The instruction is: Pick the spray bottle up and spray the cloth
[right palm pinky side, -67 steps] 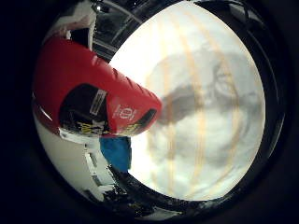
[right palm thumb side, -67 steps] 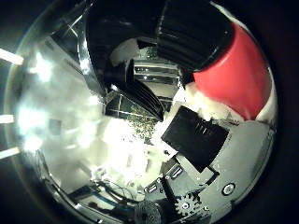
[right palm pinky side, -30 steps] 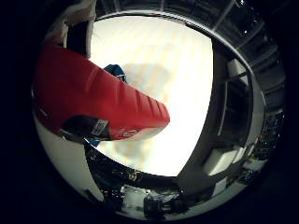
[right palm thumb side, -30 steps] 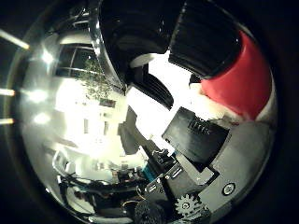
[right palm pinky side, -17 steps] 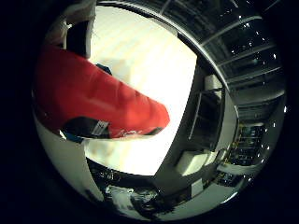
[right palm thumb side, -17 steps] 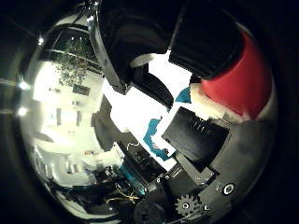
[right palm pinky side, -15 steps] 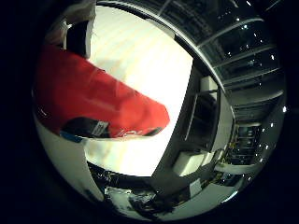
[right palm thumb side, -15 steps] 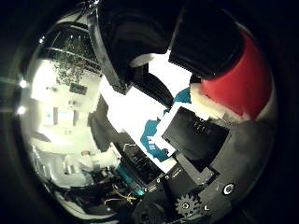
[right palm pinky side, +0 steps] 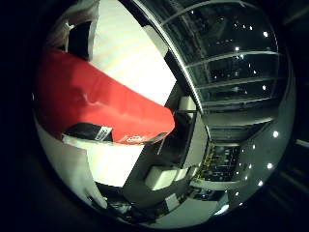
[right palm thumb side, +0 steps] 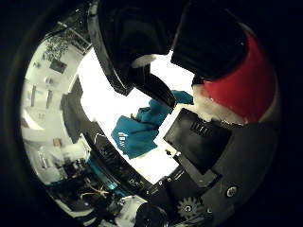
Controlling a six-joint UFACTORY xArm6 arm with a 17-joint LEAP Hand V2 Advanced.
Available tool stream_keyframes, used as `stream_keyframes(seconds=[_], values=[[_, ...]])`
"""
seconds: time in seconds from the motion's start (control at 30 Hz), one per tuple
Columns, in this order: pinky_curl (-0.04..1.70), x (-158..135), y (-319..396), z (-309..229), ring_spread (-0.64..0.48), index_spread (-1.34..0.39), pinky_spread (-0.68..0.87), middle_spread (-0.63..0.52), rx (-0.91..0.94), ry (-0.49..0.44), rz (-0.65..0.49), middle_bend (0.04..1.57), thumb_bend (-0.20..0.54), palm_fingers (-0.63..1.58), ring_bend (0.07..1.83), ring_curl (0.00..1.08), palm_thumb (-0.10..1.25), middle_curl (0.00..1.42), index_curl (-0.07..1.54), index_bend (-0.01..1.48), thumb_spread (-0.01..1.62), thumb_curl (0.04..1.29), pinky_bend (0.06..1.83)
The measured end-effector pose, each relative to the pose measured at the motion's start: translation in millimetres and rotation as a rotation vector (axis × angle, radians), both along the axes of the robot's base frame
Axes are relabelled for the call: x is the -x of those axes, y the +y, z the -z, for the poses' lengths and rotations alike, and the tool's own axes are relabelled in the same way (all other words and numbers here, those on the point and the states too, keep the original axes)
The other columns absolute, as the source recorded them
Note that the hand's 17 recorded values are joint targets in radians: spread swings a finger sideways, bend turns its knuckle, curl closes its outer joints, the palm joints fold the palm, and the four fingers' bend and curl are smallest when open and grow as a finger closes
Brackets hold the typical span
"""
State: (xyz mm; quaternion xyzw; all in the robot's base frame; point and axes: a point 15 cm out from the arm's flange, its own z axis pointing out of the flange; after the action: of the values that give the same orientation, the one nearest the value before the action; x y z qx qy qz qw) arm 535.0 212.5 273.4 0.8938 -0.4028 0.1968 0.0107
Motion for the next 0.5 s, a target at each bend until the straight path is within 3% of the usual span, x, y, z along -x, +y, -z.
stream_keyframes(seconds=[0.5], values=[[1.44,5.2,18.0,20.7,-0.19,-0.23,-0.13,-0.11,0.046,0.006,-0.020,1.41,-0.015,1.15,1.47,0.69,1.01,0.68,0.82,1.15,0.84,0.88,1.04]])
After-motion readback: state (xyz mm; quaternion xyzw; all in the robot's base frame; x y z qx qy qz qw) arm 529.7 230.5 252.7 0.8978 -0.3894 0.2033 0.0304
